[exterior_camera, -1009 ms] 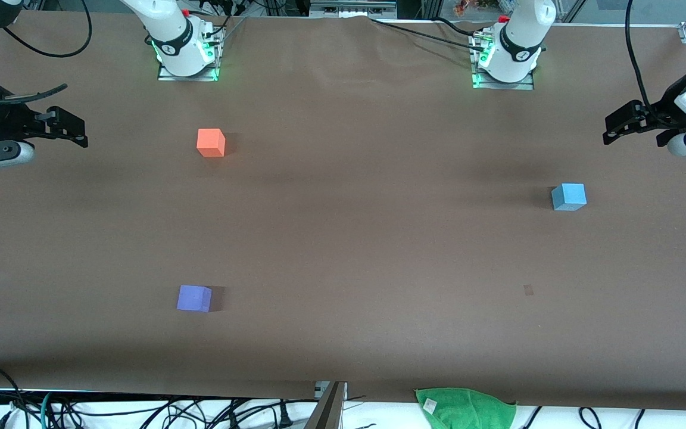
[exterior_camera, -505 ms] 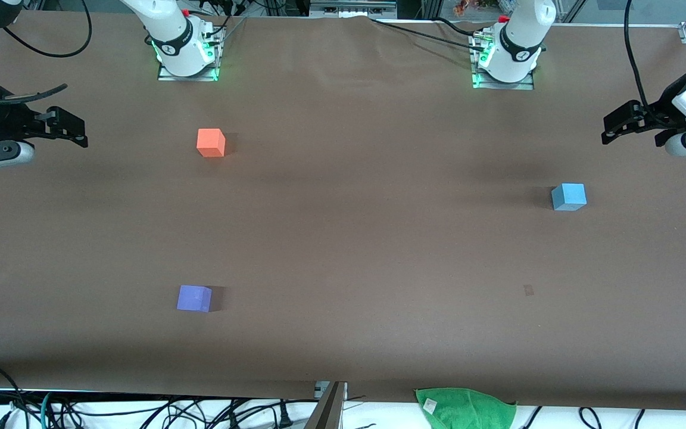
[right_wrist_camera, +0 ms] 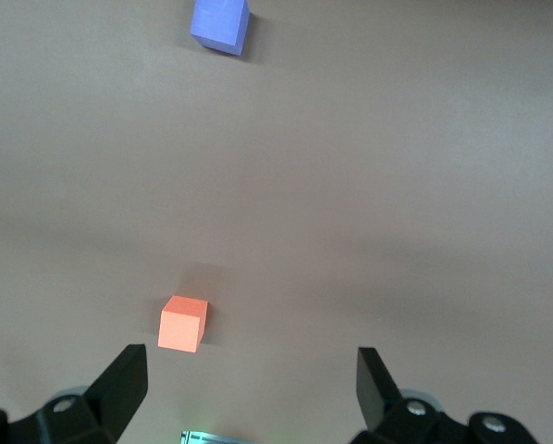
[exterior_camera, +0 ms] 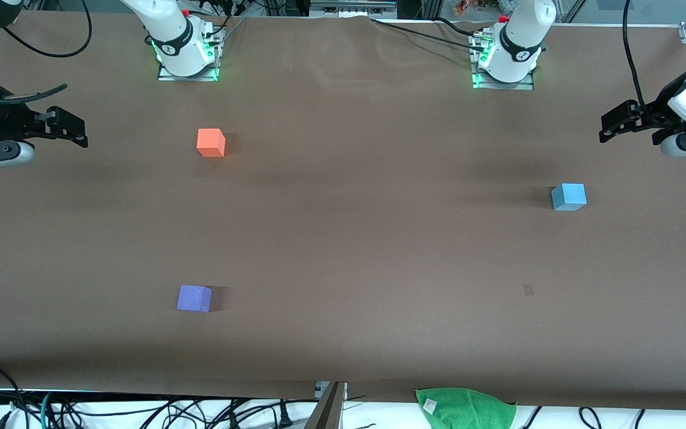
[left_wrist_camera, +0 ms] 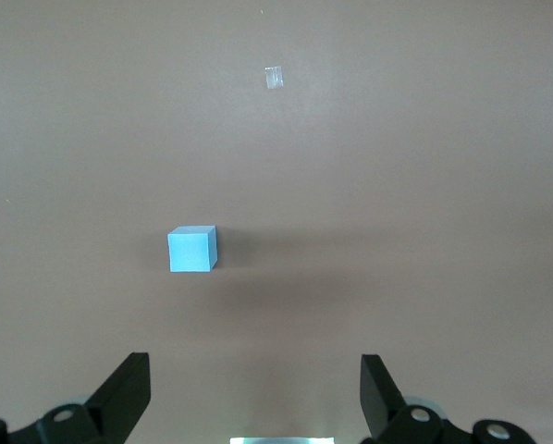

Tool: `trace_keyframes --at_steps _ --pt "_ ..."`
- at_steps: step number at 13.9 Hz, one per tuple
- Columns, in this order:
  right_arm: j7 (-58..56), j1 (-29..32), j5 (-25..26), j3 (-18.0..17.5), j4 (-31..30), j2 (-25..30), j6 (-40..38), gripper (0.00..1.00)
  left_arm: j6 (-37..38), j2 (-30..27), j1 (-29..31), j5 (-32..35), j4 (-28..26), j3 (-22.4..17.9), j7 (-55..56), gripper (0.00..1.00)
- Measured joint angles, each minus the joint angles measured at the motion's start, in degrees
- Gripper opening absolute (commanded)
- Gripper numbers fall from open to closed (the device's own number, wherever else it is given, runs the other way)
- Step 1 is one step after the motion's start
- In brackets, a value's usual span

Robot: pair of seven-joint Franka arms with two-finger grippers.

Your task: Place blue block between orange and purple blocks

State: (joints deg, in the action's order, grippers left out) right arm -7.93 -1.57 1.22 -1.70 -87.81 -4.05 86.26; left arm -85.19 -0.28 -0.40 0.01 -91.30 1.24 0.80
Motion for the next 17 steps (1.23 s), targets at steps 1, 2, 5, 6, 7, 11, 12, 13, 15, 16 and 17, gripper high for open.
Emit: trace_keyframes --at_steps 1,2,5,6,7,11,12,13,15,16,17 --pt "0.0 0.0 0.0 0.0 0.0 0.0 0.0 1.00 0.0 0.0 0.0 0.0 0.0 0.0 0.0 1.00" --pt "0.0 0.0 0.0 0.0 0.0 0.0 0.0 1.00 0.0 0.0 0.0 0.0 0.0 0.0 0.0 1.00" --pt "0.0 0.0 0.0 0.0 0.0 0.0 0.0 1.00 0.0 0.0 0.0 0.0 0.0 0.0 0.0 1.00" --pt "0.0 0.0 0.0 0.0 0.0 0.0 0.0 1.00 0.0 0.0 0.0 0.0 0.0 0.0 0.0 1.00" --pt "0.0 0.0 0.0 0.0 0.0 0.0 0.0 1.00 0.0 0.0 0.0 0.0 0.0 0.0 0.0 1.00" --pt "0.0 0.0 0.0 0.0 0.0 0.0 0.0 1.00 0.0 0.8 0.6 0.3 -0.3 -0.3 0.0 1.00" --pt "0.0 0.0 0.0 0.0 0.0 0.0 0.0 1.00 0.0 1.5 1.7 0.5 -0.4 -0.4 0.0 1.00" --pt "0.0 0.0 0.0 0.0 0.0 0.0 0.0 1.00 0.0 2.5 3.0 0.7 -0.5 -0.5 0.0 1.00" --pt "0.0 0.0 0.0 0.0 0.0 0.0 0.0 1.00 0.3 5.2 5.8 0.7 -1.3 -0.6 -0.3 1.00" --pt "0.0 0.0 0.0 0.0 0.0 0.0 0.0 1.00 0.2 6.4 6.7 0.8 -2.8 -0.6 -0.5 1.00" --pt "0.0 0.0 0.0 0.0 0.0 0.0 0.0 1.00 -0.7 7.3 7.3 1.2 -4.6 -0.6 -0.5 1.00"
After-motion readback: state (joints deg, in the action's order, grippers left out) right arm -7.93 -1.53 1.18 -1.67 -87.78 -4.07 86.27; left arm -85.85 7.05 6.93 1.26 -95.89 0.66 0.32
